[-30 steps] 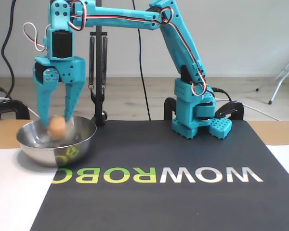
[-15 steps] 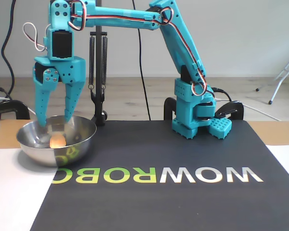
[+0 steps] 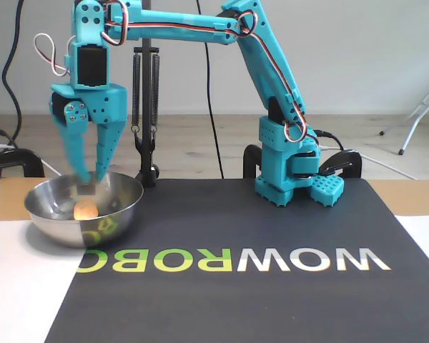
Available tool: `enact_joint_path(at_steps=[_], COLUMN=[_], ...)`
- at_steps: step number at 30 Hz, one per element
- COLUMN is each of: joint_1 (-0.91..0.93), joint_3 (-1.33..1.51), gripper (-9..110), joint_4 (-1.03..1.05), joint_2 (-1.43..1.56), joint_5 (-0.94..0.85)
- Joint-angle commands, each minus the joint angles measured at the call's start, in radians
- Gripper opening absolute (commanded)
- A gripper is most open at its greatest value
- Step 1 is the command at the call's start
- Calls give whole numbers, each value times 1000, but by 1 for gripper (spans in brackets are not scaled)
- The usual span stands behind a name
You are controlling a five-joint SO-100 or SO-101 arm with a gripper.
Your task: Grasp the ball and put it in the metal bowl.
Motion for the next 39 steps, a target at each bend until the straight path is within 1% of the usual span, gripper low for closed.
enact_joint_path(at_steps=[1,11,22,25,30,36,39], joint_1=[2,-17,-144,-195,-279,-379,-434], joint_3=[-35,-35,-21,-6,81,250,331], gripper=[0,0,0,0,0,0,0], joint_4=[-6,15,152,155,155,155,143], joint_2=[9,23,153,192,270,411,492], joint_5=[-6,8,37,87,104,107,147])
